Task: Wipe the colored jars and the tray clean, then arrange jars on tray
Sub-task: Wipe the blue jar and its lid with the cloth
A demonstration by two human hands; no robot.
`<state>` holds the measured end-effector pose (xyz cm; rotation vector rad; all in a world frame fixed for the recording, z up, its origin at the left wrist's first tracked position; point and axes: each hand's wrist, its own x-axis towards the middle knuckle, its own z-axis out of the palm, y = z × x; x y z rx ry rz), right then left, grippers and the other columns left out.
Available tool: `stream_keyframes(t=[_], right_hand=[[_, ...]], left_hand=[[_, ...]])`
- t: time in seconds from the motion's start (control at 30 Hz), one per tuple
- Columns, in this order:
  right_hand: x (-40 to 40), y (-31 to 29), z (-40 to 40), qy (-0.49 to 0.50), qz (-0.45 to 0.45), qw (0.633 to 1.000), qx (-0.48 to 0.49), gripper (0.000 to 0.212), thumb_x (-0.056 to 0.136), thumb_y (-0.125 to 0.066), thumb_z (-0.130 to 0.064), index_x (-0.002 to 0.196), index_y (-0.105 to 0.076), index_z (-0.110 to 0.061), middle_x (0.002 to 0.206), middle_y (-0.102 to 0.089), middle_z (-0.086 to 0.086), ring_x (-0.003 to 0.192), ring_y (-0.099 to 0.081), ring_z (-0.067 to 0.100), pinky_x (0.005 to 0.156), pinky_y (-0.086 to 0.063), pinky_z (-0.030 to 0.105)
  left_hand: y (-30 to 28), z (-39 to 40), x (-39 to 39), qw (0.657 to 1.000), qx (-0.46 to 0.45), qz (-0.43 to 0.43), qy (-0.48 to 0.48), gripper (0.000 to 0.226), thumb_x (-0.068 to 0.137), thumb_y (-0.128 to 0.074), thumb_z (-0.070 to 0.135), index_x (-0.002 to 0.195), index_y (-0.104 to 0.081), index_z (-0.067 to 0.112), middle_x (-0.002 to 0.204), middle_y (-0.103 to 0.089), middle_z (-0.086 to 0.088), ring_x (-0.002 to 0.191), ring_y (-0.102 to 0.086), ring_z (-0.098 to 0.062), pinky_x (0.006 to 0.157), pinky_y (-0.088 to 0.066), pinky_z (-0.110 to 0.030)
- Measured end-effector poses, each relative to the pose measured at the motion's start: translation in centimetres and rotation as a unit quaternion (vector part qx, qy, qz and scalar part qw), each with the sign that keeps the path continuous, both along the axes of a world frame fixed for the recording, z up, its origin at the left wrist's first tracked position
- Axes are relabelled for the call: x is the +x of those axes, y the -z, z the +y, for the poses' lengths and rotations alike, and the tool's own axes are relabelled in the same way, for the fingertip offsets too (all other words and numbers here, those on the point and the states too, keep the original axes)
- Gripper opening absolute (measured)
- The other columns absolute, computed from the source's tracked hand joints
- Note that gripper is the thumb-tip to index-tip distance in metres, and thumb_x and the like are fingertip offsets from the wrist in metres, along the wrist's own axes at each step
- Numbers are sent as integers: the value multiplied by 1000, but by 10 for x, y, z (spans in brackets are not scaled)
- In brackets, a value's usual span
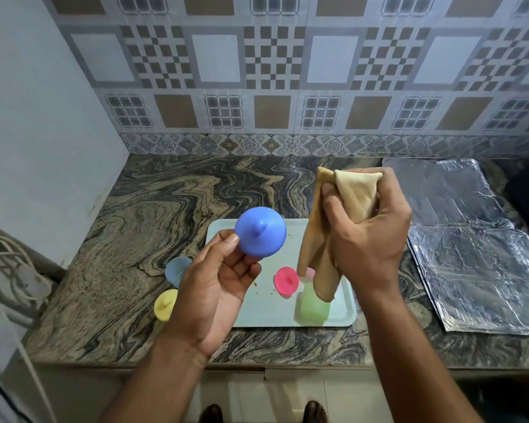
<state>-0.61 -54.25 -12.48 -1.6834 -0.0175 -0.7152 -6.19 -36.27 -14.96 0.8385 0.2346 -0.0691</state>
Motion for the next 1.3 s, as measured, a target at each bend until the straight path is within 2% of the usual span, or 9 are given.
stream_keyframes(t=[0.17,0.47,0.6,0.7,0.87,0.97,1.03,1.2,1.3], right_hand=[[-16,3,7,-74,-13,997,-29,21,86,-82,-17,96,-64,-15,82,-69,-12,70,-63,4,67,-53,25],[-18,-5,19,-102,-89,978,-158,24,84,-90,-16,96,-71,-10,93,-74,-8,83,-68,-2,77,-50,14],[-5,-4,21,-94,-43,993,-65,20,89,-85,-19,97,-68,-12,89,-73,-8,77,-68,7,72,-54,25],[-6,0,14,-156,-20,986,62,18,92,-79,-10,99,-62,-10,86,-67,-6,73,-61,6,69,-50,22],[-19,8,16,-247,18,967,66,18,92,-72,-11,103,-60,-3,86,-66,-11,76,-60,2,70,-49,16],[-22,8,21,-209,8,973,100,18,91,-73,-12,99,-60,-2,82,-65,-12,72,-59,3,67,-48,16],[-26,8,26,-164,-8,980,113,17,90,-74,-14,96,-60,-7,81,-65,-9,71,-60,4,66,-49,18],[-35,7,38,-66,-55,990,111,21,89,-80,-13,94,-59,-9,80,-70,-11,64,-64,-1,60,-51,16],[-40,5,42,-66,-77,990,102,22,88,-75,6,95,-56,-5,72,-70,-24,53,-62,-12,50,-46,6]], left_hand=[[-2,4,2,995,88,-38,21,14,91,-63,21,83,-72,26,89,-71,-3,76,-63,-9,69,-53,-22],[-9,19,8,965,192,-142,106,17,86,-64,34,93,-70,21,80,-53,-8,71,-43,-11,64,-38,-24],[-14,25,14,958,227,-141,106,17,85,-65,37,91,-68,22,78,-52,-5,69,-41,-10,63,-34,-27],[-21,31,18,962,222,-130,87,17,82,-67,39,91,-73,25,81,-54,-7,71,-44,-11,62,-35,-26],[-32,28,21,969,189,-130,95,19,82,-66,36,92,-74,22,87,-56,-11,78,-45,-22,67,-40,-26],[-30,22,21,978,148,-117,87,22,87,-68,34,101,-77,19,103,-62,-19,97,-48,-31,89,-40,-42],[-30,17,18,983,97,-119,97,26,87,-77,34,106,-79,17,110,-72,-14,102,-64,-26,96,-50,-39],[-24,-1,6,986,64,-132,82,40,76,-82,14,116,-76,16,117,-75,-13,105,-71,-21,93,-59,-30],[-19,-7,6,991,62,-105,52,37,74,-79,19,111,-78,18,108,-74,-8,93,-66,-14,81,-58,-22]])
